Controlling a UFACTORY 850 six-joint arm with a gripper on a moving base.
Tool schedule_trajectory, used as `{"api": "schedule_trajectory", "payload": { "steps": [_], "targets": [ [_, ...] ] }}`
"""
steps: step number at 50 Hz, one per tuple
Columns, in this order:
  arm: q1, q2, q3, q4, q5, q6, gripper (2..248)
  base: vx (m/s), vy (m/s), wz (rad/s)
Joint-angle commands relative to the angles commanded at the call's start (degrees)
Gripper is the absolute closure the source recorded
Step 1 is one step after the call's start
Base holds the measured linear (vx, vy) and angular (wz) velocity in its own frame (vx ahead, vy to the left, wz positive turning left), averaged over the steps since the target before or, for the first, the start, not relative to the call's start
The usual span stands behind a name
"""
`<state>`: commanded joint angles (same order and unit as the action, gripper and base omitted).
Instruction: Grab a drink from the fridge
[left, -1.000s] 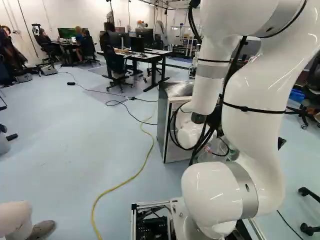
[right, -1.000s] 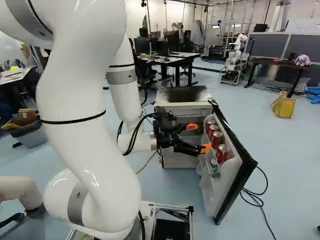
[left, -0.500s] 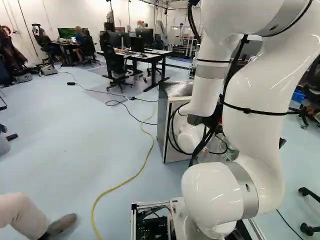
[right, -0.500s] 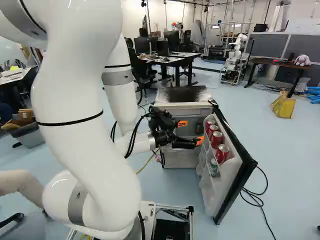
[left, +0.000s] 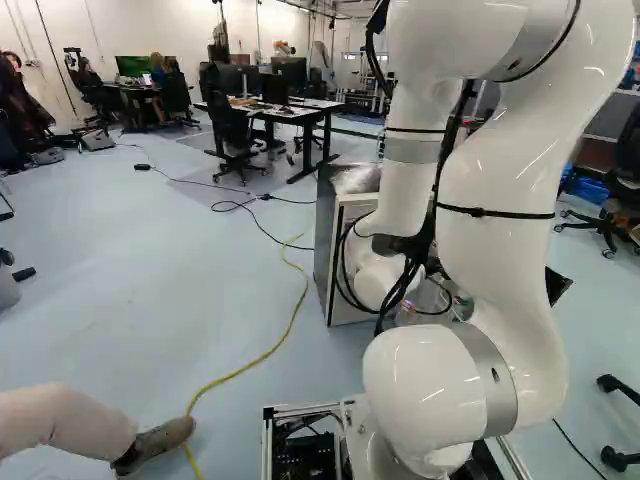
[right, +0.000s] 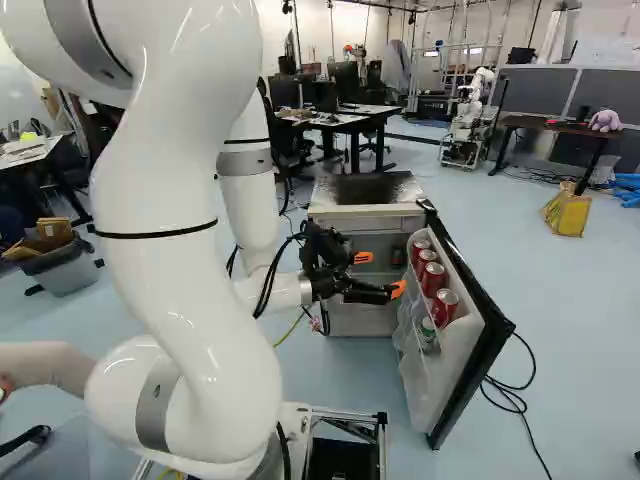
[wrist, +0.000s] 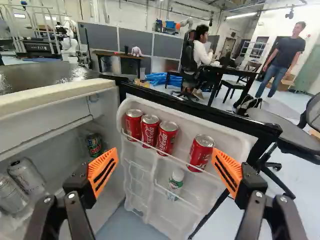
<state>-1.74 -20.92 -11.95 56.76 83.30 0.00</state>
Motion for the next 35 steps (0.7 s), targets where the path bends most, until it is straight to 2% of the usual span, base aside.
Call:
{"api": "schedule_trajectory", "payload": {
  "steps": [20,35],
  "targets": [
    [0.06,-5.37,-1.54,0.30,0.00,0.00,3,0.000,0.000,0.000],
    [0.13,-6.28,-1.93,2.96,-0.11,0.00,3,0.000,0.000,0.000]
  ]
}}
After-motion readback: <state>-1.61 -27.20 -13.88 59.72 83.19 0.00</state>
